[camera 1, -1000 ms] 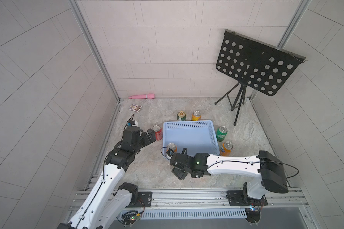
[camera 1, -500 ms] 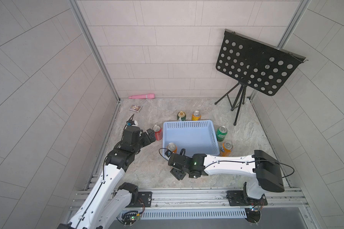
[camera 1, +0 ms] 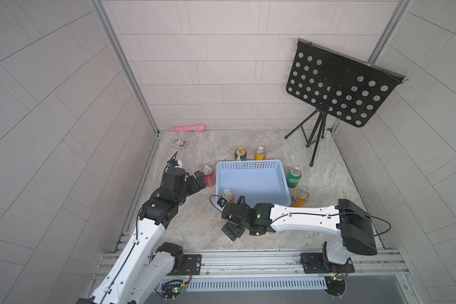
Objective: Take out the drinks from the basket
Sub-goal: Place the drink at the center of the board.
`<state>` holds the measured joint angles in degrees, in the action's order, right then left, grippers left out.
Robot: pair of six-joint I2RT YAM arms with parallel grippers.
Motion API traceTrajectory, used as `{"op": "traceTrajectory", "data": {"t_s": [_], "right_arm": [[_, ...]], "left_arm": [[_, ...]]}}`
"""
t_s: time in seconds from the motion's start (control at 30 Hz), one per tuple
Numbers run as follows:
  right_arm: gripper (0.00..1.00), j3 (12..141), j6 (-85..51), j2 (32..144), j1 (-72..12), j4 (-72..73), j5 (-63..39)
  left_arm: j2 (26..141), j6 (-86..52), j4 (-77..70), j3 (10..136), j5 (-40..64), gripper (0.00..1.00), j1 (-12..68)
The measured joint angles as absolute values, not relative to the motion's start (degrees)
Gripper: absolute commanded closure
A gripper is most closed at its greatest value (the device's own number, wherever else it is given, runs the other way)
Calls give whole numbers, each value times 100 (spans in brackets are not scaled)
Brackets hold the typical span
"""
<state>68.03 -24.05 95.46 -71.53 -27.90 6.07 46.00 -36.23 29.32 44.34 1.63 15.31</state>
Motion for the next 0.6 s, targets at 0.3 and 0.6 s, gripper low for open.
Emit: {"op": "traceTrajectory", "data": {"t_s": [0.3,0.6], "right_arm": [[0,6877,-2394,8866,-7157,-2873,1109],[0,6877,-2224,7588,-6744,-2593,1564]], "left_arm": [[4576,-3500,3214,4554,12,0,1531],[4517,-3321,3588,4906,-233,0,1531]]}}
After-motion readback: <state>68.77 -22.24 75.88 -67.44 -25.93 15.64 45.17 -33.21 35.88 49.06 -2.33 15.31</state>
